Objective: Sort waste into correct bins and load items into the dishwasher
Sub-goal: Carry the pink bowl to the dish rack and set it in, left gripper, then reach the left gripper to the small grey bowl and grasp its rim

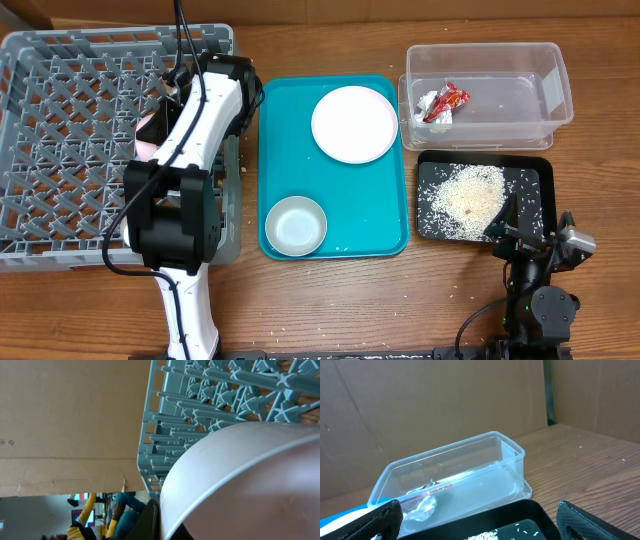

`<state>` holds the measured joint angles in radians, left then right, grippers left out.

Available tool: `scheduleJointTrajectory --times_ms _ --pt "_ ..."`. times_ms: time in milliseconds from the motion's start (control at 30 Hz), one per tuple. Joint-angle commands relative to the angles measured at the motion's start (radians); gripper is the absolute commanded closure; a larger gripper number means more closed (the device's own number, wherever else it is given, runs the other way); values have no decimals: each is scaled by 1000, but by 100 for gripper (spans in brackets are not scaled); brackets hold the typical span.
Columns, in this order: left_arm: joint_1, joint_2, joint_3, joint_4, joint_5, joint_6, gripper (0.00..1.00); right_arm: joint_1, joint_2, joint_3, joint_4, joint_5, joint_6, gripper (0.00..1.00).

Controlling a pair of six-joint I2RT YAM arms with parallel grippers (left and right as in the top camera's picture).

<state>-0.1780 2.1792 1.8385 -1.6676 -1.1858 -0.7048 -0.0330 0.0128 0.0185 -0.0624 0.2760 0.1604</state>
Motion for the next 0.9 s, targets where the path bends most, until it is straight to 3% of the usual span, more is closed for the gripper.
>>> scheduleJointTrajectory --times_ms 0,200,267,333,367,533,633,667,700,733,767,867 --pt "-24 22 -9 25 99 -32 96 -6 -10 -11 6 0 -1 0" --pt "-72 22 -9 23 160 -32 94 -6 -10 -11 6 0 -1 0" --pt "-86 22 -9 23 192 -32 86 -6 -10 -11 6 0 -1 0" --pt "-99 22 -8 26 246 -33 64 -6 -10 -11 6 0 -1 0" --pt "-103 22 -5 25 264 -32 59 -6 -10 -11 6 0 -1 0" --pt "-117 7 68 -23 348 -26 62 -6 -10 -11 6 0 -1 0" --pt "-122 -37 151 -11 484 7 43 -6 -10 -11 6 0 -1 0" --pt "-122 -71 209 16 607 54 36 -6 -10 -11 6 0 -1 0" --pt "-122 -92 238 39 693 114 35 -6 -10 -11 6 0 -1 0" --pt "-122 -138 286 98 885 266 37 -6 -10 -11 6 0 -1 0" --pt "-122 -172 311 127 998 336 35 -6 -10 -11 6 0 -1 0" --pt "-124 -259 344 161 1188 420 16 -6 -10 -11 6 0 -1 0"
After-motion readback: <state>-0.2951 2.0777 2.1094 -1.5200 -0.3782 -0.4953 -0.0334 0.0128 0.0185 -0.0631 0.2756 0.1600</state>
